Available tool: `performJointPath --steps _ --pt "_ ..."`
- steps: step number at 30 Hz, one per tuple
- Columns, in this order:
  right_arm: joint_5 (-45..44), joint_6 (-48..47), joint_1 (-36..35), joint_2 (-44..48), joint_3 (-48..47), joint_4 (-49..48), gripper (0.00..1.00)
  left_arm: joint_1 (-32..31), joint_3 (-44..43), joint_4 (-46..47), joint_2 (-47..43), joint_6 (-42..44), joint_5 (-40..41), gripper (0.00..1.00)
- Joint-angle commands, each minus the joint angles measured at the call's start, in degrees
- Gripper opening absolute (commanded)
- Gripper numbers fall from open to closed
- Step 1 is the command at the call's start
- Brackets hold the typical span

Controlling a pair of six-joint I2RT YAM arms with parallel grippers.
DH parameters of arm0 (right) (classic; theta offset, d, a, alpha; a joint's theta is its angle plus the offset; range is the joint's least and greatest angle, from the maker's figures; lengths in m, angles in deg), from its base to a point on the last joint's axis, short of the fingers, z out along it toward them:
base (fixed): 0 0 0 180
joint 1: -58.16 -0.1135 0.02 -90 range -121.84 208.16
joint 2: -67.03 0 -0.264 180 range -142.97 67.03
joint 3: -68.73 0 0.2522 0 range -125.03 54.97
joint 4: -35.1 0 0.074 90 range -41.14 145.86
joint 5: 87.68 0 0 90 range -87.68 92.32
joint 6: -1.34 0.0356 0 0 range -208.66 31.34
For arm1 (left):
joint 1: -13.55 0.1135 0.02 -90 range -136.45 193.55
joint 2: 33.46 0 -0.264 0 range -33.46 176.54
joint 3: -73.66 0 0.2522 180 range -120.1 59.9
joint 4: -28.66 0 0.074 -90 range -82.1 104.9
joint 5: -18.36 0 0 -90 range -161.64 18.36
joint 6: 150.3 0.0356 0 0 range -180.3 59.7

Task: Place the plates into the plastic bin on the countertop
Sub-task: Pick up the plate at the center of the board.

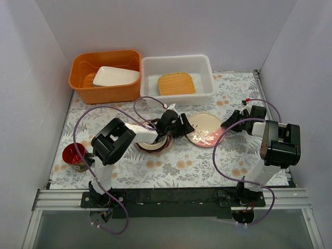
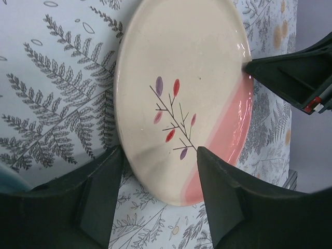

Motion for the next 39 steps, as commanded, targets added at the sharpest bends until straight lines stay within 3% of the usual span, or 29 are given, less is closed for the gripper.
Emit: performJointPath --steps 1,14,22,24,27,28,29,39 --pt "15.04 2.21 -3.1 1.44 2.29 6.97 0.27 -3.92 1.28 8.12 -6.49 -1.16 -5.53 0.56" --pt "20.4 5.19 -3.1 2.23 6.68 1.88 0.26 -4.1 4.1 7.7 -16.86 -4.77 2.27 0.55" --pt "21.63 5.55 -3.1 4.34 8.88 1.08 0.25 -4.27 1.99 2.51 -15.73 -6.09 3.52 0.52" --pt "21.63 5.55 -3.19 4.34 8.88 1.08 0.25 -4.19 0.24 0.23 -14.59 -6.18 2.56 0.45" --pt "21.54 5.63 -3.1 4.52 8.88 1.08 0.25 -4.19 -0.73 -1.44 -13.1 -6.27 1.85 0.24" --pt "21.46 5.63 -3.1 4.52 8.88 1.17 0.25 -4.19 -1.17 -1.88 -12.74 -6.35 1.94 0.09" --pt "21.46 5.55 -3.1 4.61 8.88 1.17 0.25 -4.19 -1.35 -2.59 -12.74 -6.35 2.2 0.01" --pt "20.67 5.98 -2.84 7.5 7.13 3.28 0.31 -4.19 -5.48 -15.67 -13.79 -3.72 8.44 0.0"
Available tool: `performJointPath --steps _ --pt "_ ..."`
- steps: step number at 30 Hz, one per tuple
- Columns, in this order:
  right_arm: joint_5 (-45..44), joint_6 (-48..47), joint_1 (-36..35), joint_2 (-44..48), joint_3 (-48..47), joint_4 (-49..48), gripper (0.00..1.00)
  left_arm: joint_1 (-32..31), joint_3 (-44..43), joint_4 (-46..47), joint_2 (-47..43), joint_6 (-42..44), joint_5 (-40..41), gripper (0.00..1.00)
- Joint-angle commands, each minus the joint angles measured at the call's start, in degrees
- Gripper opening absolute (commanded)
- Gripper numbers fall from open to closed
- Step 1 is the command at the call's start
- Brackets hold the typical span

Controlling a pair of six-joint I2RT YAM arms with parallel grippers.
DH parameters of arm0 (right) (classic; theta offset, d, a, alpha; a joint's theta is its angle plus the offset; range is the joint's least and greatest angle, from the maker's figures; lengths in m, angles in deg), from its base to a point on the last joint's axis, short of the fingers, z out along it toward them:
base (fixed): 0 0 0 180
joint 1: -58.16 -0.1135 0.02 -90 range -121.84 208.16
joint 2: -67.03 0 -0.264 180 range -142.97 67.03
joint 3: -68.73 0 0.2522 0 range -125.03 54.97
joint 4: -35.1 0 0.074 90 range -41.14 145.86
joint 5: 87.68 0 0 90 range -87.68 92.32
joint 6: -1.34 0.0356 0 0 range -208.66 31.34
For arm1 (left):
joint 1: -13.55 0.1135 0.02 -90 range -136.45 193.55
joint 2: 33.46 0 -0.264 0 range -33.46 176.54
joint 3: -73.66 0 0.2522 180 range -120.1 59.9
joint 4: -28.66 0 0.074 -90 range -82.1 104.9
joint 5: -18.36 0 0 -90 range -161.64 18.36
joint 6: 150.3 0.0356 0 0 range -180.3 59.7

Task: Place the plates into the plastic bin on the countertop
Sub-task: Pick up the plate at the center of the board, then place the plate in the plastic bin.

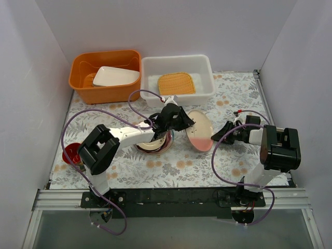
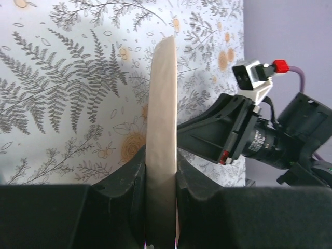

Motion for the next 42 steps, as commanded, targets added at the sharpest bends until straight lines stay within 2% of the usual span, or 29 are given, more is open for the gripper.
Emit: performJointPath --steps 1,12,17,24,32,38,41,42 --pt "5.58 1.39 -0.8 4.82 -2.03 0.63 0.32 -1.34 -3.54 -6.46 -1.97 1.79 1.71 0.0" --pt "3.3 1.92 -0.8 14.65 -6.69 6.96 0.52 -1.17 -7.23 -17.18 -4.96 3.81 5.67 0.0" --pt "2.77 1.92 -0.71 16.95 -7.92 8.63 0.59 -1.17 -6.79 -18.07 -6.71 4.16 6.19 0.0" --pt "1.89 2.36 -0.63 19.67 -8.01 9.16 0.77 -1.17 -6.18 -18.95 -8.73 4.52 6.9 0.0" --pt "1.36 1.75 -0.54 21.87 -7.48 9.95 0.84 -1.08 -6.44 -20.0 -12.07 5.48 7.07 0.0" --pt "1.72 0.26 -0.27 22.66 -6.96 10.57 0.85 0.32 -11.88 -22.55 -13.66 8.47 5.76 0.0" --pt "1.81 0.08 -0.27 23.28 -5.91 10.57 0.89 1.46 -15.66 -23.43 -13.05 10.05 3.3 0.0" --pt "1.8 -0.01 -0.27 23.71 -5.47 10.48 0.93 1.73 -16.89 -23.61 -12.61 10.49 2.34 0.0"
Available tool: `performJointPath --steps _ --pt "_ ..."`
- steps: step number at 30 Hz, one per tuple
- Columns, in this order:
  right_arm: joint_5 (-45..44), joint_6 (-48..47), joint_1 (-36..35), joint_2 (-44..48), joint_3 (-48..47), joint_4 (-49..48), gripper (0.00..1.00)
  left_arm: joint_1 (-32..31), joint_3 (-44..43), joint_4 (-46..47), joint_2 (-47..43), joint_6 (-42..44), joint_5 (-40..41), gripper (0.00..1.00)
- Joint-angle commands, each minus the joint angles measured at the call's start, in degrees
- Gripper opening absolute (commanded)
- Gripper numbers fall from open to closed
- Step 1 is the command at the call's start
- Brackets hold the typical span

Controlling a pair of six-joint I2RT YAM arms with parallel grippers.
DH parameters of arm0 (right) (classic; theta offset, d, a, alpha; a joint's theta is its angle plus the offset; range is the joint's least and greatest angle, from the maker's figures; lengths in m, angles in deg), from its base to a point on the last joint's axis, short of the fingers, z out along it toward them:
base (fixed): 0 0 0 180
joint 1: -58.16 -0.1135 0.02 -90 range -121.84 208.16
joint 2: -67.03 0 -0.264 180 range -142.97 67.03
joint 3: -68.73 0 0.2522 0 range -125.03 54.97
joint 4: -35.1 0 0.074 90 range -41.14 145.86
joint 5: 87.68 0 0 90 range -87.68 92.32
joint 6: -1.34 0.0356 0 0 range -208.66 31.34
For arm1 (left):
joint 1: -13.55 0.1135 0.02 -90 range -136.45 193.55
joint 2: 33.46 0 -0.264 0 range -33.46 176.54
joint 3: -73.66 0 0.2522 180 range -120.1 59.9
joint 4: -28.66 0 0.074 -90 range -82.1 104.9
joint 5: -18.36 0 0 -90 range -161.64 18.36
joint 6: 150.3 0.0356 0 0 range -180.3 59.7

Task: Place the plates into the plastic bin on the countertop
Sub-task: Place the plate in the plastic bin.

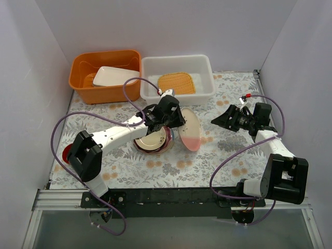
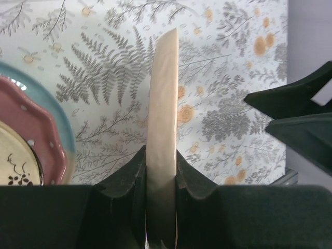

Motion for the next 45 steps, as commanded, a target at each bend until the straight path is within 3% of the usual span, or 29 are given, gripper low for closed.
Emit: performJointPath --steps 1,9,23,45 --pt "0.78 -1.32 0.16 3.04 1.51 -1.08 0.95 1.88 -10.0 4.35 -4.61 2.9 -5.31 0.0" --pt "1.83 -1.5 0.25 6.82 6.25 -1.35 0.98 7.94 -21.27 1.18 0.92 4.94 -11.39 0.0" --pt "2.89 -2.9 0.25 10.51 12.76 -0.91 0.98 20.16 -28.12 8.21 10.33 -0.33 -21.32 0.0" --pt "3.41 -3.96 0.25 7.97 15.49 -2.32 0.98 27.55 -46.5 15.24 30.81 -6.31 -26.16 0.0"
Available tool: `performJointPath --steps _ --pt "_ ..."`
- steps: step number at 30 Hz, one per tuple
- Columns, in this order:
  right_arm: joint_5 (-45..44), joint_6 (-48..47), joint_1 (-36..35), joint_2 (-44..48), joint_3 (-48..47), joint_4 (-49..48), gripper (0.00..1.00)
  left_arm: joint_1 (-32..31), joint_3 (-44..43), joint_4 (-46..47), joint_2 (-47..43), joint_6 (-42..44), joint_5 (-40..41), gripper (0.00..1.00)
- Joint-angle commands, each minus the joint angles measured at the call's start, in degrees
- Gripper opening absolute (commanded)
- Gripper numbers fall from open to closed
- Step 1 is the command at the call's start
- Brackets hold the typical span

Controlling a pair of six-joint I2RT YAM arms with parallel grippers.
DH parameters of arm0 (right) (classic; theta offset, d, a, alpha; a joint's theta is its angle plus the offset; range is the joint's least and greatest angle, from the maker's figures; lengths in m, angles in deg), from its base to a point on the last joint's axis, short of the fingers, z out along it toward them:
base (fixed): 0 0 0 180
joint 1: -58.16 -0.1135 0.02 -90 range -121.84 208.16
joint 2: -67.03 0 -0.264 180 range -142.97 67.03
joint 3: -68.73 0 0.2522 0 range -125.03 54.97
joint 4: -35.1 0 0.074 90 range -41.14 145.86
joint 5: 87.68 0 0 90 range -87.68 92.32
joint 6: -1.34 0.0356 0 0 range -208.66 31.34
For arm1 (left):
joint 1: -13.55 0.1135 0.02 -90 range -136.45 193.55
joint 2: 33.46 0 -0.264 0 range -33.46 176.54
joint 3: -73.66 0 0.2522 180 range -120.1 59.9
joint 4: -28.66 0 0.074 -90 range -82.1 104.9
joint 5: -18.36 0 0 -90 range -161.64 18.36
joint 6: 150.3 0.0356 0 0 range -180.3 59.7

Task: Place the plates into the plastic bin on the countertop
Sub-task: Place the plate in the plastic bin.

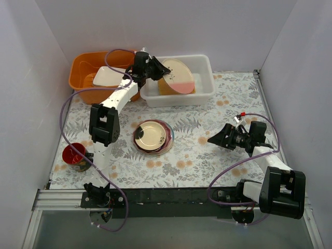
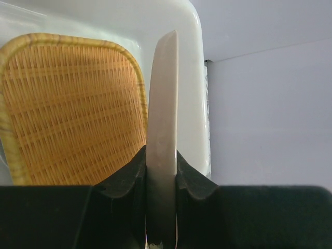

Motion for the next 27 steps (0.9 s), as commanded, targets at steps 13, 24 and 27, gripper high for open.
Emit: performJointPath --steps 13,24,27 --pt "1.01 -1.03 0.14 -0.27 0.06 -1.6 0.98 1.15 -7.37 7.73 3.8 -3.3 -2.49 0.0" --pt "0.83 -1.3 0.14 -1.07 -0.91 -0.45 0.98 1.33 -4.11 4.05 4.33 1.09 -0.83 0.0" --pt "0.83 -1.38 0.05 -1.24 -0.99 -0.28 0.98 1.33 -3.41 1.49 4.07 2.85 0.23 0.0"
